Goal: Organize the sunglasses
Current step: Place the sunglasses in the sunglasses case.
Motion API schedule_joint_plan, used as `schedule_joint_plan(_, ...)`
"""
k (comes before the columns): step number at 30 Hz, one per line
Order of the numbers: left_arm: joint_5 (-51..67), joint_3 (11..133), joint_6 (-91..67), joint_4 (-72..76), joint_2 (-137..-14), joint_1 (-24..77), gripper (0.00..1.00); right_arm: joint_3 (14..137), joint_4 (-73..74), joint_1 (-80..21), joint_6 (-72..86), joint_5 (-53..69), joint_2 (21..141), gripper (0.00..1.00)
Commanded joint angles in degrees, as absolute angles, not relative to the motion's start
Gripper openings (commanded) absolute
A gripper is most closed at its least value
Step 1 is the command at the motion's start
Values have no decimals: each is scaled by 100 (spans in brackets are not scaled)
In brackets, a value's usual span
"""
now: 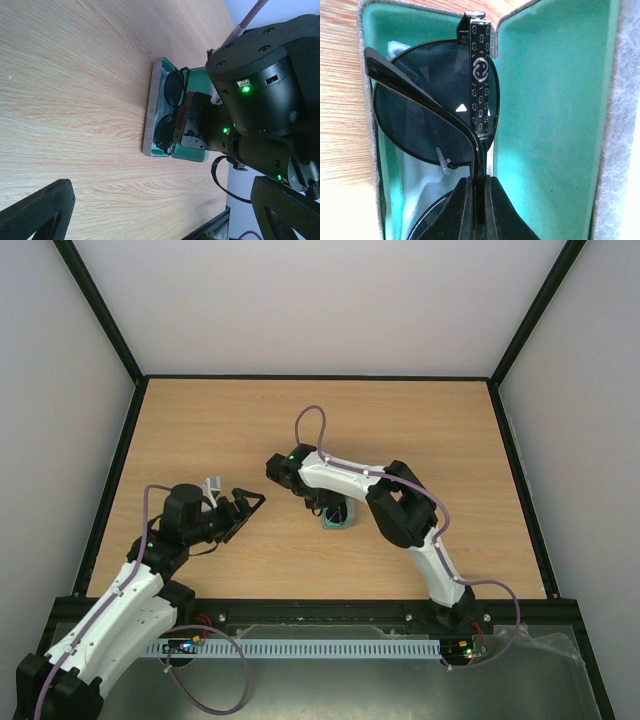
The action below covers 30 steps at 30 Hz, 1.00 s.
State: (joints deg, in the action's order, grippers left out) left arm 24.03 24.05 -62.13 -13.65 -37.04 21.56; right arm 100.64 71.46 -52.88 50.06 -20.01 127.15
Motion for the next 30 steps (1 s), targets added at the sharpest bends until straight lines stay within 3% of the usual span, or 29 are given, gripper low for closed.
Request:
schedule_joint_plan(1, 2537, 2359, -6156, -1370, -3744, 2118, 99, 10265, 7355, -5287, 5065, -2383, 12911, 1)
schedule_joint_plan(30, 2560, 2154, -6214, -1205, -3705, 2105, 99, 10178, 7370, -5553, 4968, -2348, 13209, 1)
